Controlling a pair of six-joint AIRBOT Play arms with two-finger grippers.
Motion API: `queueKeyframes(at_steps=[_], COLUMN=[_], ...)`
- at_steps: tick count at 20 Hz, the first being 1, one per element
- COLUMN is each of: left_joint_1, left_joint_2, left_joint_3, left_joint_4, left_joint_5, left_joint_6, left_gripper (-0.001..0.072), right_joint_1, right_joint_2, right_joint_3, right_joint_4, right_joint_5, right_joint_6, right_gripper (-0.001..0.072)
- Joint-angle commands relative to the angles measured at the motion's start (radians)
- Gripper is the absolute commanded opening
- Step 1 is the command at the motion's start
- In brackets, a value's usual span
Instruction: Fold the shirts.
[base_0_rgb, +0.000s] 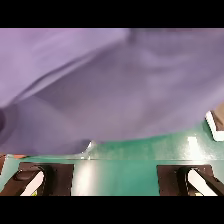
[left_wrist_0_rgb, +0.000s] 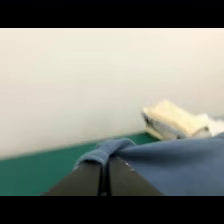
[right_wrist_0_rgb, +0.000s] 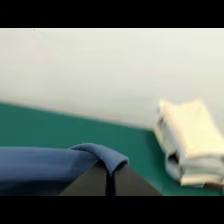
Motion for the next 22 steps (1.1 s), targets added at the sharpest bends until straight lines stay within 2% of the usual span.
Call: queueKeyframes(at_steps=[1, 4, 6, 9, 14, 17, 19, 22], left_joint_1=[0.001, 0.001, 0.001, 0.001, 0.001, 0.010, 0.024, 0.039], left_joint_2=[-0.079, -0.228, -0.351, -0.575, -0.838, -0.871, -0.870, -0.870], left_joint_3=[-0.174, -0.327, -0.402, -0.435, -0.419, -0.387, -0.358, -0.342], left_joint_4=[0.002, 0.002, 0.002, 0.002, -0.034, -0.037, -0.024, 0.026], left_joint_5=[-0.075, -0.136, -0.133, -0.107, 0.223, 0.298, 0.206, -0.032], left_joint_6=[-0.003, 0.002, 0.049, 0.067, 0.090, 0.088, 0.095, 0.106], left_gripper=[0.0028, 0.0028, 0.0028, 0.0028, 0.0028, 0.0028, 0.0028, 0.0027], right_joint_1=[0.035, 0.124, 0.175, 0.211, 0.209, 0.210, 0.212, 0.212], right_joint_2=[-0.108, -0.256, -0.369, -0.554, -0.805, -0.855, -0.838, -0.763], right_joint_3=[-0.106, -0.241, -0.314, -0.340, -0.140, -0.009, -0.004, -0.147], right_joint_4=[-0.010, -0.062, -0.108, -0.124, -0.124, -0.125, -0.126, -0.127], right_joint_5=[0.102, 0.128, 0.115, 0.106, 0.027, 0.017, 0.018, 0.018], right_joint_6=[0.019, 0.015, 0.016, 0.042, 0.120, 0.124, 0.107, 0.094], right_gripper=[0.0014, 0.0014, 0.0014, 0.0014, 0.0014, 0.0013, 0.0013, 0.0013])
